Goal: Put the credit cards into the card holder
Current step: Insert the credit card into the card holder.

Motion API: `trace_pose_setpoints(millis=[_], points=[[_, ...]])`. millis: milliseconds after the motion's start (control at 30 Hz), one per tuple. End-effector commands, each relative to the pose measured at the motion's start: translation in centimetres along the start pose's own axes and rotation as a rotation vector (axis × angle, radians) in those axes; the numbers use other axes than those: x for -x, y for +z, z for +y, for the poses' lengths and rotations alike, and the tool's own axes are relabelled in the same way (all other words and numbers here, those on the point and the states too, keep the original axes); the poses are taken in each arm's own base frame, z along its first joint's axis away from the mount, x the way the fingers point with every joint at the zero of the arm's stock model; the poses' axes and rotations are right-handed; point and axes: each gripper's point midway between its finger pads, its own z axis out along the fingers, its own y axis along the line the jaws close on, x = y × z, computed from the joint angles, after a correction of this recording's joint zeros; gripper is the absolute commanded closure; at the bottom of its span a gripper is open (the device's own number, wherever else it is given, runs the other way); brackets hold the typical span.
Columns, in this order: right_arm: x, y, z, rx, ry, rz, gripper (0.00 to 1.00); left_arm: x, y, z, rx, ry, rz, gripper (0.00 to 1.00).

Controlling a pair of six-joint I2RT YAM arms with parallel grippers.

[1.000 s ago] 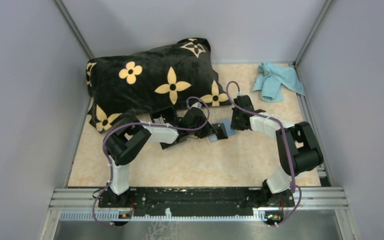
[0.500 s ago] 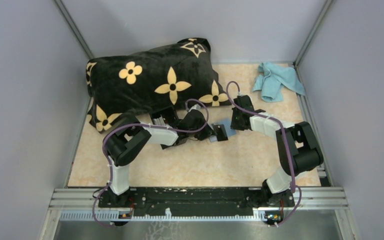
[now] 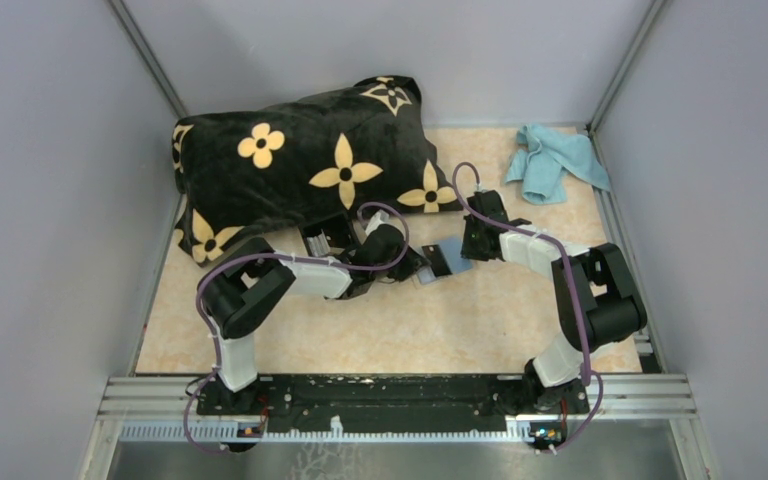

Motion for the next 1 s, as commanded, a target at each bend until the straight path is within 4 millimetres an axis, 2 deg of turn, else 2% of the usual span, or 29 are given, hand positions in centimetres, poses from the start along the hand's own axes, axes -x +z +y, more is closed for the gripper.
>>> trace_pose_setpoints(millis=[0, 633, 967], points=[[1.0, -1.0, 0.5, 0.026, 0.002, -0.025, 0.84, 0.5, 0.5, -1.0, -0.043, -0.053, -0.036, 1.00], [0.8, -0.8, 0.4, 0.024, 0.002, -0.019, 0.84, -0.5, 1.9, -0.8, -0.055, -0.059, -0.004, 1.00], [0.6, -0.7, 0.5, 0.026, 0.001, -0.013, 0.84, -1.3, 2.9, -1.8, -0.066, -0.039, 0.022, 1.00]])
